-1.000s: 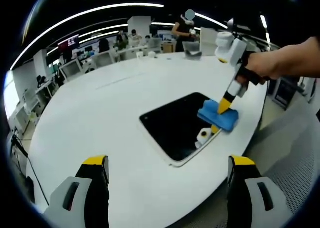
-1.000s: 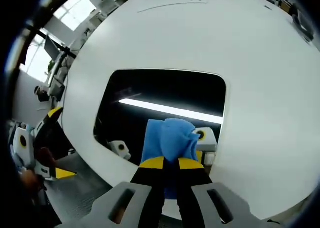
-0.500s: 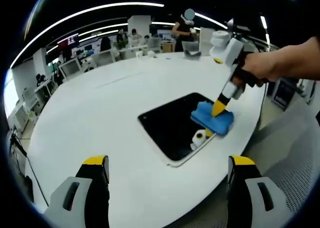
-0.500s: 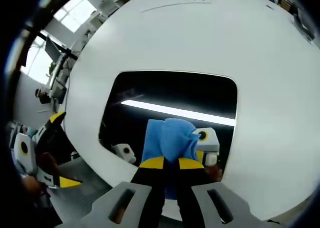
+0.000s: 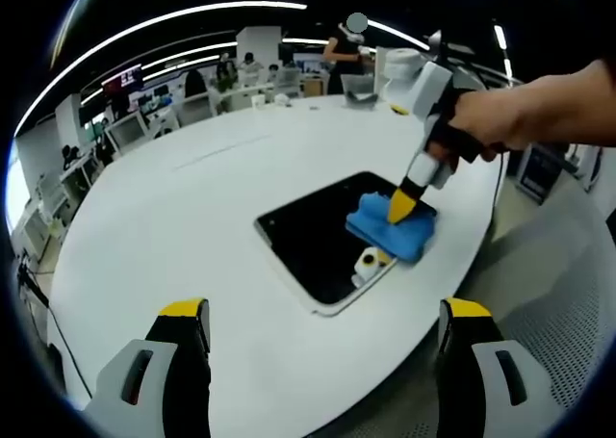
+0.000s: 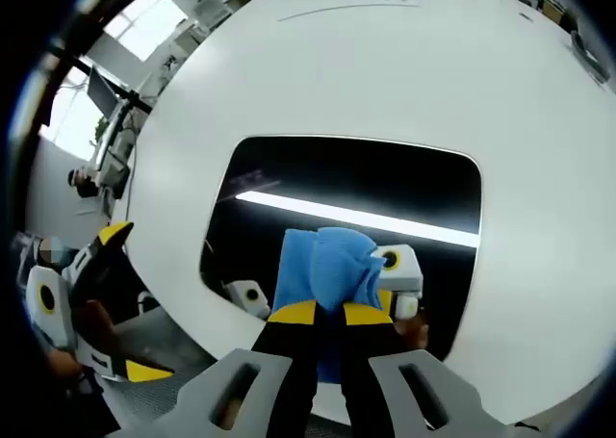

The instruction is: Wipe the mirror surface with the cleaning cloth until all visible marks leave the cleaned area.

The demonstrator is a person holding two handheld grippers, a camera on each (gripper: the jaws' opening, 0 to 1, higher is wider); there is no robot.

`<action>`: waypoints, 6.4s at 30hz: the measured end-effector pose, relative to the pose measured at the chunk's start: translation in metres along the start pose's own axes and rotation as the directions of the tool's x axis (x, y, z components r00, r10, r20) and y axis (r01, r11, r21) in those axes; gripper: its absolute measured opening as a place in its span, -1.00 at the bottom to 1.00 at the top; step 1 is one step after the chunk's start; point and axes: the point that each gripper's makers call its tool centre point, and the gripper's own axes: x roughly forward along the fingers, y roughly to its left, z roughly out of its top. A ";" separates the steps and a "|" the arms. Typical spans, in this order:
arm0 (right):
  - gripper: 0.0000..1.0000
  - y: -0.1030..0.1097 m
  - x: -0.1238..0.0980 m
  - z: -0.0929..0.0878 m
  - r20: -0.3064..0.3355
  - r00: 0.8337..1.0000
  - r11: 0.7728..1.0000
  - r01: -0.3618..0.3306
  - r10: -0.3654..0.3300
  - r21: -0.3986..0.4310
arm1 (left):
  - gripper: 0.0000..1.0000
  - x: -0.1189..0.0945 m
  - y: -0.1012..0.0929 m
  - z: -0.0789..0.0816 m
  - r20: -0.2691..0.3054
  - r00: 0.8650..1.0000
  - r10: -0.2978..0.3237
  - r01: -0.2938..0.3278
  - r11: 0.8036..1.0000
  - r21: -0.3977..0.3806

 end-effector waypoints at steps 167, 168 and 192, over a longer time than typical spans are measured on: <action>-0.94 0.089 0.036 0.036 0.046 0.994 0.995 -0.093 0.095 -0.045 | 0.99 0.002 -0.004 0.003 0.018 1.000 -0.025 0.024 0.999 0.021; -0.94 0.089 0.035 0.036 0.045 0.995 0.995 -0.092 0.094 -0.044 | 0.99 0.002 -0.004 0.003 0.017 1.000 -0.025 0.025 0.999 0.021; -0.94 0.082 0.039 0.064 0.044 0.996 0.995 -0.079 0.082 -0.060 | 0.99 0.004 -0.003 0.002 0.016 1.000 -0.026 0.025 0.999 0.019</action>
